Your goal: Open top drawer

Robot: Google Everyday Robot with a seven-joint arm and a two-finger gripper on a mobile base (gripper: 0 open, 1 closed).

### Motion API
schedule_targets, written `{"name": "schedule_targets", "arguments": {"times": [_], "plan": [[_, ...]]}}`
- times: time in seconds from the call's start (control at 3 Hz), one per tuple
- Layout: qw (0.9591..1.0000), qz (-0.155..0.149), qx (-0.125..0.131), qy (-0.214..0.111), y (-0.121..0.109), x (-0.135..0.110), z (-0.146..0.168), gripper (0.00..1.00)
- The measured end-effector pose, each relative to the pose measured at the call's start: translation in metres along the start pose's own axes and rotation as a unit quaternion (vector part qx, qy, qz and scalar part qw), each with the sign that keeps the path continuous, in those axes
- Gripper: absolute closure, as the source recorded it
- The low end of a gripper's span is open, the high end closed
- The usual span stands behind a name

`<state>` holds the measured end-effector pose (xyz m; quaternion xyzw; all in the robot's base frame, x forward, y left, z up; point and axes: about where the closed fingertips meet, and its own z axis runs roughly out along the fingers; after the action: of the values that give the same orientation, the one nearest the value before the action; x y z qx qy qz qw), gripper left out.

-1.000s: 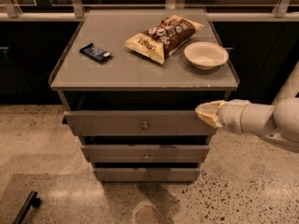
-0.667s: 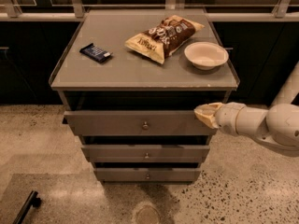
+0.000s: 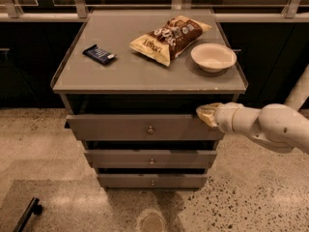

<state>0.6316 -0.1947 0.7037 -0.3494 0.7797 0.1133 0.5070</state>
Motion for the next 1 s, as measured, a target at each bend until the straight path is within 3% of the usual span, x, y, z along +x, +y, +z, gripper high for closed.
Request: {"name": "schedule_targets", "arguments": {"times": [0.67, 1.0], "plan": [[0.9997, 0.014, 0.01, 0.016, -0.015, 0.013, 0.034, 1.0], [0.9997, 0.014, 0.011, 0.018, -0.017, 0.011, 0.035, 1.0]]}}
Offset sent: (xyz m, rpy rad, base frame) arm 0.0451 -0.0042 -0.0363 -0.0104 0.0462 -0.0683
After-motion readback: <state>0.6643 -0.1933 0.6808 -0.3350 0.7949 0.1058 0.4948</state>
